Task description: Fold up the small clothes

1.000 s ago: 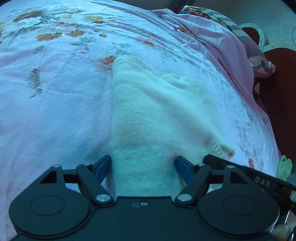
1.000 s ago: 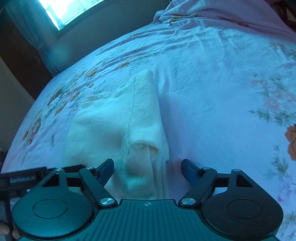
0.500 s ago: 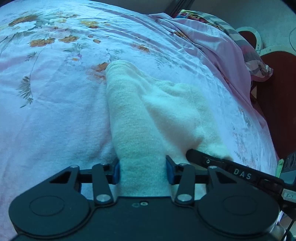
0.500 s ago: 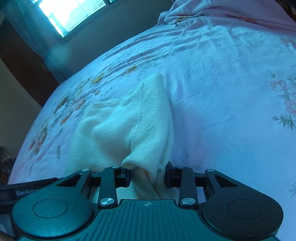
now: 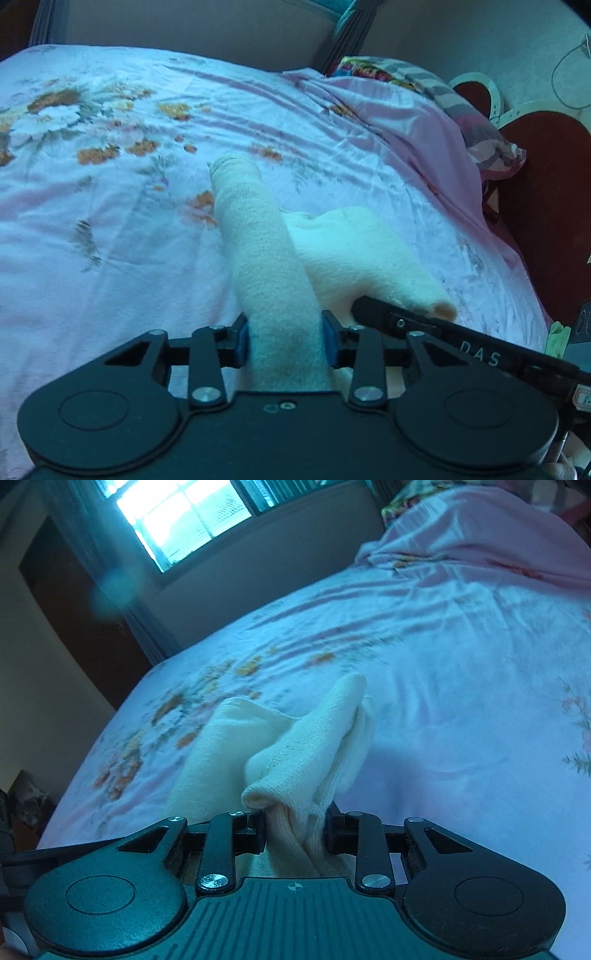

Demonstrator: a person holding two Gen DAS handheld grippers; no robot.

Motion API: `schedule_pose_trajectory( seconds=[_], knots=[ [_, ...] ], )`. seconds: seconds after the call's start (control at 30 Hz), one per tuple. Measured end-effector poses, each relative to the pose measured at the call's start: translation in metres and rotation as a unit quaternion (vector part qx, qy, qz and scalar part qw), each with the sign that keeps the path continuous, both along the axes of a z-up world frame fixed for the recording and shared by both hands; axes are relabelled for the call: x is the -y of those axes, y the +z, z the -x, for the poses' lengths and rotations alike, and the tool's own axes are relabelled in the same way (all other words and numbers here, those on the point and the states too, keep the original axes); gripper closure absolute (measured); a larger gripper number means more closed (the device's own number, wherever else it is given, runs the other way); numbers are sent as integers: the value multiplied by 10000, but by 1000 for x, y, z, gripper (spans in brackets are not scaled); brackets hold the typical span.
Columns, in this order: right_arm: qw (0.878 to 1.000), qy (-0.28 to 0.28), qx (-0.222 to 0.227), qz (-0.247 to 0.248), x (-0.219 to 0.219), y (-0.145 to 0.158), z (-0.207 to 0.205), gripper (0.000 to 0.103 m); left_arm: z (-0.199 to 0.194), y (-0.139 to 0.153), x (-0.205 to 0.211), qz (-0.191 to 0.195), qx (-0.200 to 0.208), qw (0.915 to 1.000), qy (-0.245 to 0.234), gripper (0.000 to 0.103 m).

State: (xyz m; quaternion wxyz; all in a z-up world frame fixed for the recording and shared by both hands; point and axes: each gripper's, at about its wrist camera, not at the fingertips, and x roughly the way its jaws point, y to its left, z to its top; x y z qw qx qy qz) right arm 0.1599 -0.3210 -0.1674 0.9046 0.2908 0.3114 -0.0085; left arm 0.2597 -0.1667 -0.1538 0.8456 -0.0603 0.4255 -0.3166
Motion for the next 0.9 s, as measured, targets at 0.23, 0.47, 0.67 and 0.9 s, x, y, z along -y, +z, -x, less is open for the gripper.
schedule_pose_trajectory(
  seconds=[0.23,0.47,0.67,0.9],
  knots=[
    [9987,254,423,-94,-44,42,3,75,12,38,-51,66,331,9991,258,68],
    [9967,522,597,-192,-93,60,9,75,25,55,-102,81,464,9973,569,68],
    [9959,650,603,-185,-125,60,10,75,30,54,-132,102,472,9960,755,68],
    [9958,706,557,-167,-143,46,4,74,26,42,-149,41,463,9952,866,68]
  ],
)
